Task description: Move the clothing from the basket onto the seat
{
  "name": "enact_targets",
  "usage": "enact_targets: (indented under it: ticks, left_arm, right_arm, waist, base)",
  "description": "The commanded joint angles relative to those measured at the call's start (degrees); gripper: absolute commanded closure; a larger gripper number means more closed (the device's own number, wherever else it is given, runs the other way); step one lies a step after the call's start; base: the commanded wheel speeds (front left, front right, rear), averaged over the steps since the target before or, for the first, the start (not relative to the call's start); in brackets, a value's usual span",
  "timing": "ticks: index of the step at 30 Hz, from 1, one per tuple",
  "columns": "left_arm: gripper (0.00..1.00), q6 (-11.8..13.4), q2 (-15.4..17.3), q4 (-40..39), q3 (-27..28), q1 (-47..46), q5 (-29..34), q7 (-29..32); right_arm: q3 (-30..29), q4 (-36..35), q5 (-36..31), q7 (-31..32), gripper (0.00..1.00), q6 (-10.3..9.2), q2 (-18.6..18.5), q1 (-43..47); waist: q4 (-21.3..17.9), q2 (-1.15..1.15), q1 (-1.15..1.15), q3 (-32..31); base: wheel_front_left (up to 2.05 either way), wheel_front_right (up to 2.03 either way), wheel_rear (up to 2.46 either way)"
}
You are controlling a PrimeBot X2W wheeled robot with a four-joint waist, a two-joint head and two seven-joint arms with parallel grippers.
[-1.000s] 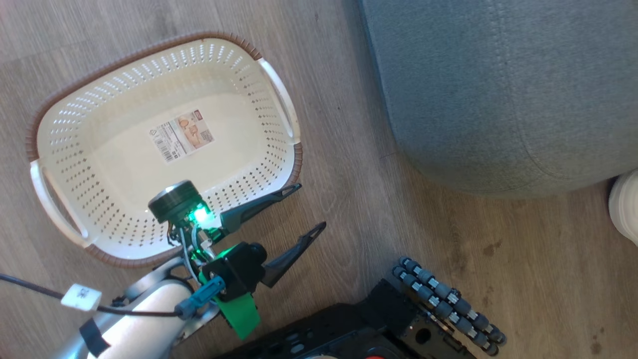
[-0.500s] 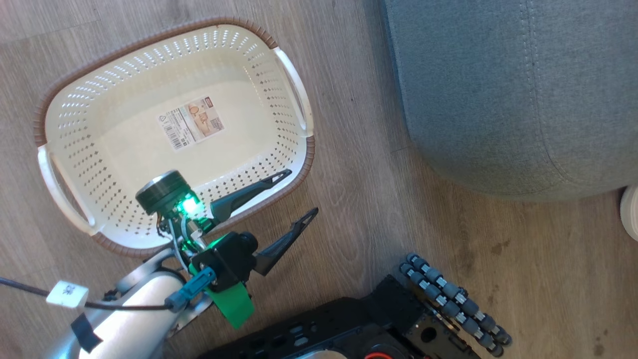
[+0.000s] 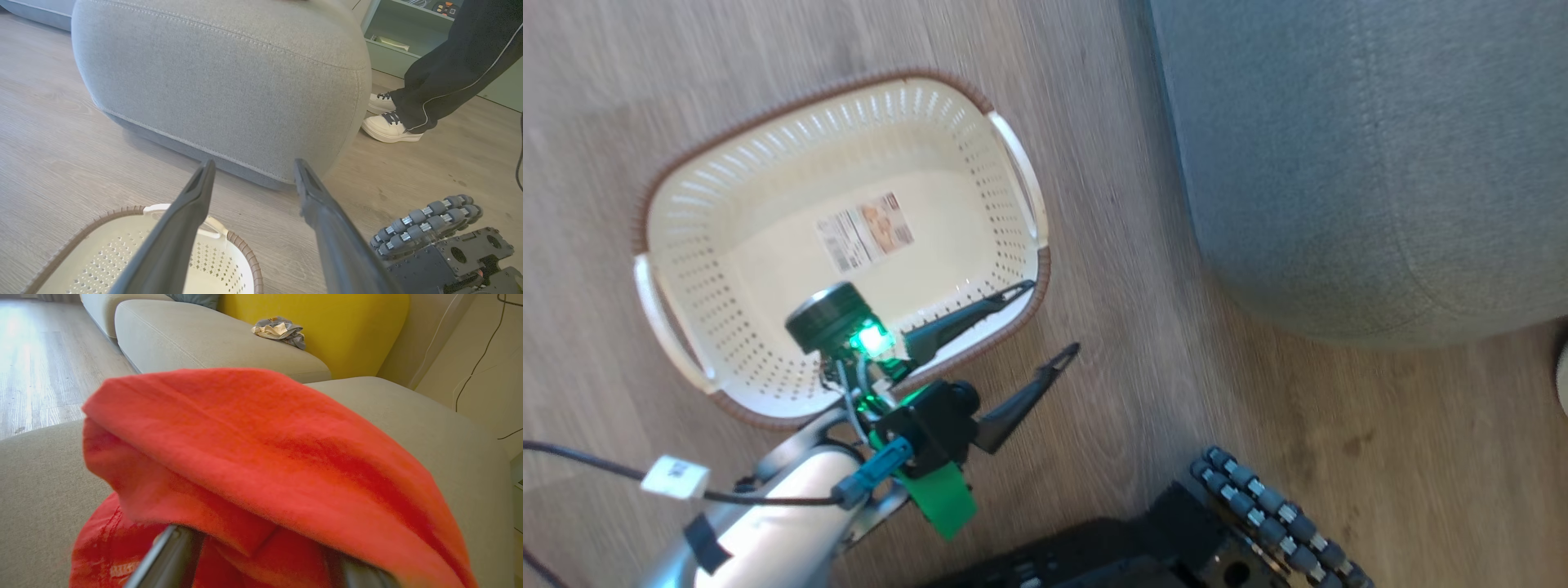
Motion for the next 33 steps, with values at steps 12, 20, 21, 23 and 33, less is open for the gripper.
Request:
enact_targets:
  ticks: [12,20,21,23,33]
  left_arm:
    - [0.00,-0.05,-9.20,2.50,3.88,3.23,0.79,-0.27]
    - [0.00,-0.07,-13.19,4.07,5.61,7.42,-0.05,-0.27]
    - [0.00,-0.07,-13.19,4.07,5.61,7.42,-0.05,-0.27]
    - [0.00,-0.07,-14.02,4.30,6.43,8.44,-0.09,-0.27]
    - [0.00,-0.07,-17.01,3.97,14.08,12.64,0.47,-0.27]
  right_arm:
    - [10.07,-4.86,2.57,-0.28,0.00,-0.01,-4.74,9.27]
    - [16.77,-10.44,8.80,-0.28,0.00,-0.01,-6.45,15.33]
    - [16.77,-10.44,8.80,-0.28,0.00,-0.01,-6.45,15.33]
    - [18.70,-12.23,10.92,-0.28,0.00,-0.01,-6.45,17.26]
    - [29.39,-26.28,24.12,-0.28,0.00,-0.01,-5.61,29.22]
  waist:
    - [3.05,0.00,0.00,-15.36]
    - [4.62,0.00,0.00,-23.74]
    - [4.62,0.00,0.00,-23.74]
    - [5.21,0.00,0.00,-25.55]
    - [9.32,0.00,0.00,-31.93]
  base:
    - [0.00,0.00,0.00]
    - [0.00,0.00,0.00]
    - [0.00,0.00,0.00]
    - [0.00,0.00,0.00]
    - [0.00,0.00,0.00]
